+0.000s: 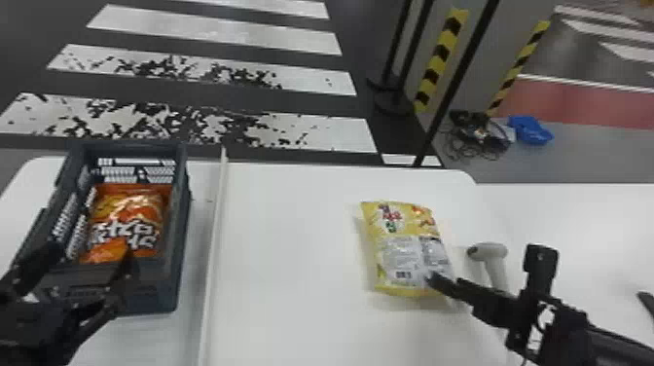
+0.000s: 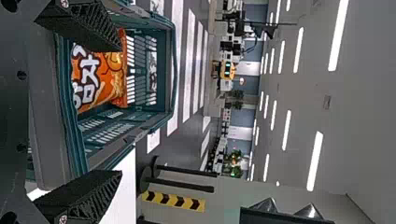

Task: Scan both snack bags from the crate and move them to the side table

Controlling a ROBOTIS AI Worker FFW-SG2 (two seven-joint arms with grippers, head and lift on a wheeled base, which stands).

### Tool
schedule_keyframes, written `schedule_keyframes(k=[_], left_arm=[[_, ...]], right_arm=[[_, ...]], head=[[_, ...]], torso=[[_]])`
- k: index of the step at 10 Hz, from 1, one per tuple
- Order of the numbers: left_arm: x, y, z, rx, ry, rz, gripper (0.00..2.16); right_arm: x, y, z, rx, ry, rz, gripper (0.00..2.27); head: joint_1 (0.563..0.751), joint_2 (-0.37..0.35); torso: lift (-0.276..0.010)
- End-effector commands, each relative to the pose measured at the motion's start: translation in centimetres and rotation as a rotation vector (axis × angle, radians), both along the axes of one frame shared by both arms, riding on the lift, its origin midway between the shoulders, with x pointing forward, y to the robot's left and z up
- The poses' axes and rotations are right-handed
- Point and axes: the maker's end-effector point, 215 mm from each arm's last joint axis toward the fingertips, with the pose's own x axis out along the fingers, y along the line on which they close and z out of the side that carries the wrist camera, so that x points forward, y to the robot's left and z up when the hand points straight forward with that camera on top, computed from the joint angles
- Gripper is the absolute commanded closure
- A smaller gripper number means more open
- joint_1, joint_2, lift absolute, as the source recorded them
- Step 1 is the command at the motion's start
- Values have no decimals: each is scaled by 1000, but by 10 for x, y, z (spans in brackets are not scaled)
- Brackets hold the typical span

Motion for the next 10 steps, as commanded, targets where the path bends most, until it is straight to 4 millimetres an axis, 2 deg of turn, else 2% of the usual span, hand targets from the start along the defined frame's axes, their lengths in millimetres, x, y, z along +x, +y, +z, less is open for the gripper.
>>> schedule_keyframes(k=[1,3,4,5,7,8,9,10], left_arm=[[0,0,-1,-1,2,-1,63],[0,1,-2,-3,2,3,63],[0,1,-2,-3,2,3,63],[0,2,-2,-2,3,4,63],[0,1,-1,-3,1,5,63],[0,1,-1,-5,1,5,63],[0,0,-2,-6,3,4,63],[0,1,0,-6,-1,5,63]], right_arm=[[-3,-1,-6,7,24,-1,1868],[-5,-3,0,30,3,6,2186],[-4,-5,10,53,-25,0,2189],[-3,-9,24,82,-68,-19,2219],[-3,-22,64,134,-168,-52,2223],[-2,-33,87,179,-235,-93,2219],[1,-55,112,173,-317,-140,2219],[0,-79,125,146,-362,-192,2219]], head=[[695,-222],[695,-224],[695,-222],[695,-225],[695,-235],[695,-238],[695,-249],[695,-256]], torso=[[-99],[-99],[-99],[-99],[-99],[-99],[-99],[-99]])
